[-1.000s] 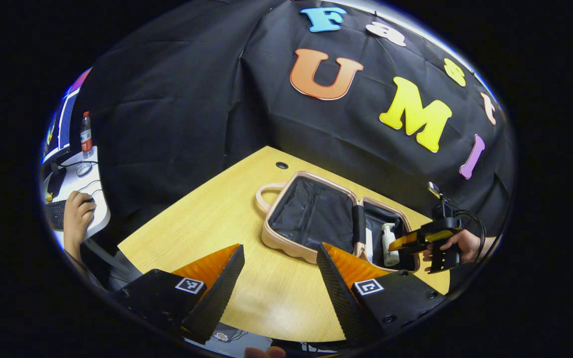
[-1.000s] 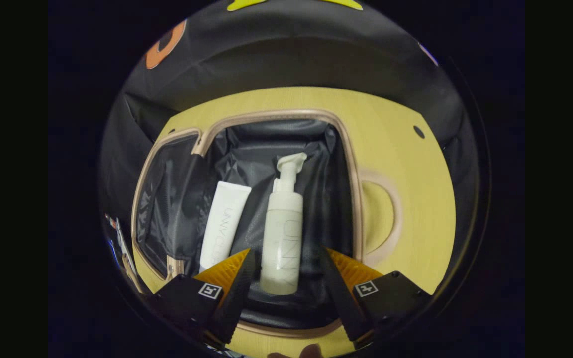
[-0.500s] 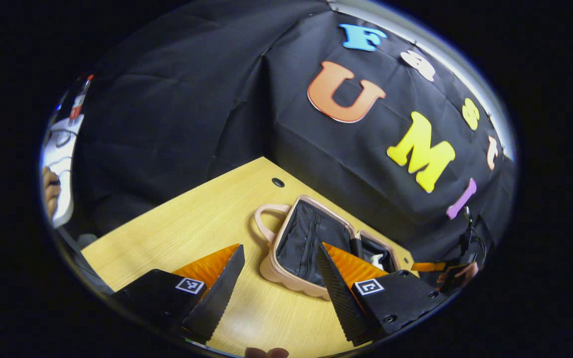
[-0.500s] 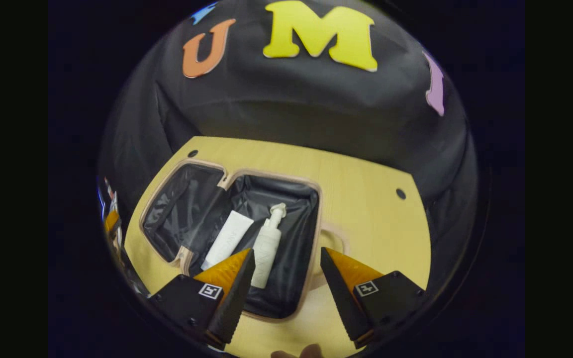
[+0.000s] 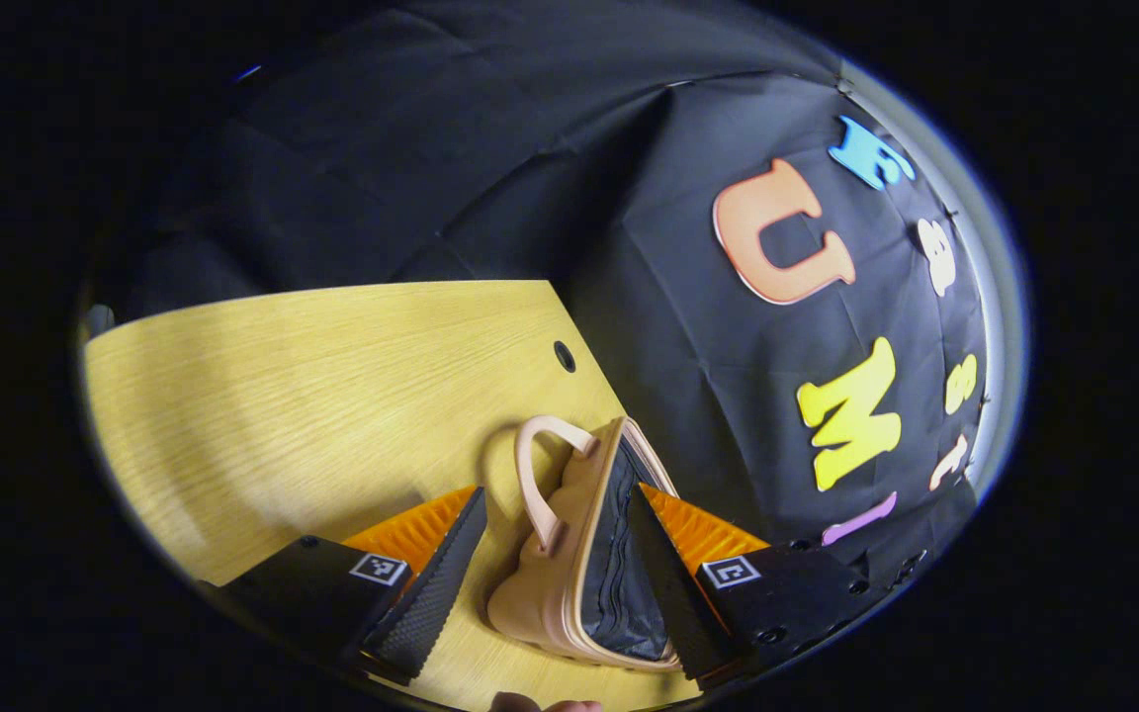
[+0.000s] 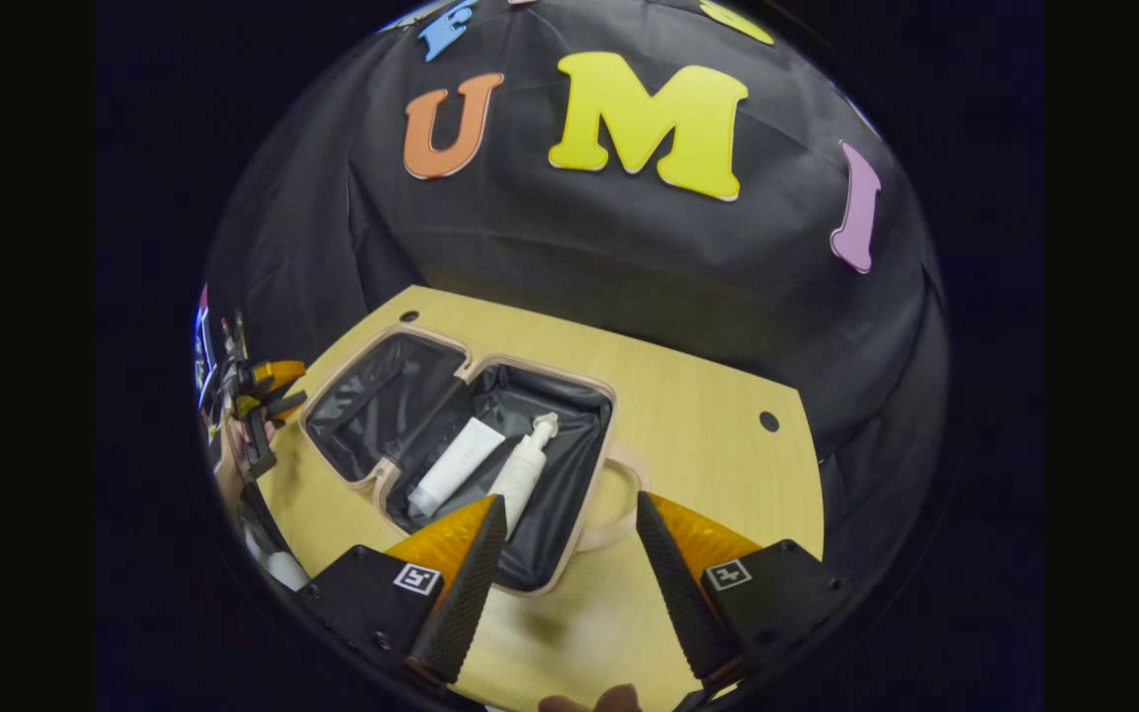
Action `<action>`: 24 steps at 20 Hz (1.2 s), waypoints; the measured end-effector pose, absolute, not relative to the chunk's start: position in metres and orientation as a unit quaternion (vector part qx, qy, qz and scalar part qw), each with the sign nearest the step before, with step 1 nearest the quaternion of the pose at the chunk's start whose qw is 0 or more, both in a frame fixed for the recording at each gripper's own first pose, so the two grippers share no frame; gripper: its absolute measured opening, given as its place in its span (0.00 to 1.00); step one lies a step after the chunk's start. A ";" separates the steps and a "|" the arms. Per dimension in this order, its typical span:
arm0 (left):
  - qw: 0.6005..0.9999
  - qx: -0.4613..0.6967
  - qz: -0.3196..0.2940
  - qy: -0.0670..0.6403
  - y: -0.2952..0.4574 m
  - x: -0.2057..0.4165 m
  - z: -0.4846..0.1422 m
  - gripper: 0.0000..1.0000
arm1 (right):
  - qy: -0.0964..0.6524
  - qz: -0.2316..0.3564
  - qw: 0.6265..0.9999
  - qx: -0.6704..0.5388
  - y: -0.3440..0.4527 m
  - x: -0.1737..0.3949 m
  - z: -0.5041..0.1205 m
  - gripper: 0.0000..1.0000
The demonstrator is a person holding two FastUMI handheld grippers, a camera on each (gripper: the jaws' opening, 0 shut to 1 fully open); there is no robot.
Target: First open the suitcase, pack the skin care products into it, and then close the suitcase.
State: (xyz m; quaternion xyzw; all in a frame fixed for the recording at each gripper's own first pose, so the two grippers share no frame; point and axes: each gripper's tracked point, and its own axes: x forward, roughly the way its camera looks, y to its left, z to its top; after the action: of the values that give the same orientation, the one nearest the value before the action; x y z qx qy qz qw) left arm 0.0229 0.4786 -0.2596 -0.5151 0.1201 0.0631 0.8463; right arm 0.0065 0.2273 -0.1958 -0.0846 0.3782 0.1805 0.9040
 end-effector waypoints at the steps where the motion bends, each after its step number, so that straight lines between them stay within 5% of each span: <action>1: 0.837 -0.526 0.065 0.138 0.477 0.026 -0.269 0.92 | 0.370 0.183 0.907 -0.083 0.229 0.007 -0.191 0.78; 3: 0.833 -0.525 0.069 0.162 0.473 0.033 -0.286 0.91 | 0.350 0.193 0.911 -0.106 0.231 0.009 -0.184 0.78; 4: 0.827 -0.532 0.064 0.168 0.470 0.037 -0.288 1.00 | 0.341 0.203 0.911 -0.112 0.237 0.008 -0.181 0.77; 5: 0.820 -0.544 0.061 0.168 0.469 0.043 -0.286 0.91 | 0.339 0.211 0.910 -0.112 0.242 0.006 -0.180 0.76; 8: 0.803 -0.571 0.063 0.157 0.469 0.057 -0.290 0.84 | 0.343 0.213 0.910 -0.093 0.246 0.005 -0.179 0.78; 9: 0.799 -0.576 0.071 0.160 0.470 0.059 -0.294 0.92 | 0.344 0.210 0.911 -0.088 0.246 0.006 -0.178 0.78; 10: 0.796 -0.577 0.076 0.164 0.469 0.064 -0.297 0.76 | 0.345 0.207 0.912 -0.086 0.243 0.008 -0.177 0.78; 11: 0.796 -0.578 0.079 0.165 0.469 0.066 -0.298 0.85 | 0.343 0.205 0.913 -0.082 0.240 0.009 -0.174 0.77; 13: 0.789 -0.586 0.081 0.167 0.469 0.074 -0.298 0.75 | 0.347 0.193 0.915 -0.073 0.233 0.012 -0.177 0.78; 15: 0.778 -0.600 0.077 0.169 0.465 0.082 -0.296 0.35 | 0.357 0.182 0.914 -0.060 0.226 0.013 -0.179 0.78; 16: 0.778 -0.598 0.079 0.178 0.461 0.087 -0.300 0.39 | 0.357 0.177 0.915 -0.057 0.223 0.014 -0.177 0.77; 20: 0.779 -0.588 0.087 0.200 0.457 0.091 -0.307 0.15 | 0.345 0.171 0.921 -0.053 0.217 0.013 -0.170 0.78; 24: 0.792 -0.578 0.083 0.177 0.460 0.086 -0.278 0.08 | 0.301 0.143 0.941 -0.060 0.198 0.020 -0.150 0.78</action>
State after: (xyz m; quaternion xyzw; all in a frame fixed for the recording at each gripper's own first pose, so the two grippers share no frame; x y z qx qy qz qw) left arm 0.0857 0.4598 -0.2781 -0.5780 0.1769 0.0827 0.7923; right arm 0.0202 0.1978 -0.1496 -0.0601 0.3009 0.1428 0.9410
